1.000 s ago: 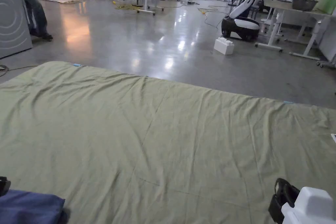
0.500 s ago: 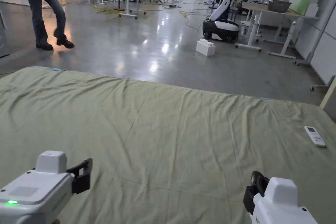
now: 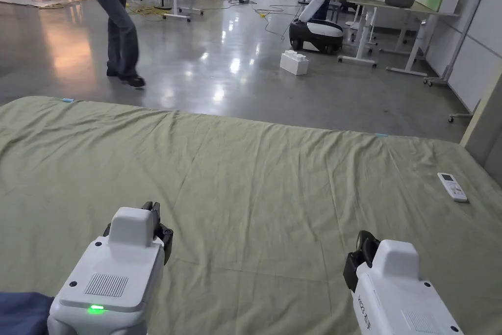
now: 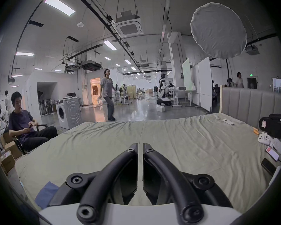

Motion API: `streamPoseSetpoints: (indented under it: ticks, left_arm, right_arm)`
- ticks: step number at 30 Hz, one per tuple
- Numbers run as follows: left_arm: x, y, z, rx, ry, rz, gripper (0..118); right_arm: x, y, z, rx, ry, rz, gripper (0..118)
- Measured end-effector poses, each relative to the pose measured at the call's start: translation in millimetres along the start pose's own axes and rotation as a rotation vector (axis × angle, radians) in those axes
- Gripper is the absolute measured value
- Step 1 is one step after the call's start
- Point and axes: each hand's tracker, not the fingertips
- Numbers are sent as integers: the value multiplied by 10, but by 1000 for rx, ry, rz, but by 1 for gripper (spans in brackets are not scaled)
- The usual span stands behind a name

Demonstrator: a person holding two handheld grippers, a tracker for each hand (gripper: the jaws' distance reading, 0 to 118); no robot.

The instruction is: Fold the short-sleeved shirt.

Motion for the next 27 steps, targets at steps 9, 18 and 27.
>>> streamPoseSetpoints:
  ticks: [9, 18, 27]
  left_arm:
    - [-80, -31, -2, -7, -23, 60, 5]
    - [-142, -64, -27, -27, -20, 91, 5]
    - [-162, -96, -39, -35, -16, 84, 5]
  right_arm:
    - [-7, -52, -1, 4, 4, -12, 0]
    - [-12, -64, 7, 0, 13, -8, 0]
    - [-21, -35, 5, 4, 17, -2, 0]
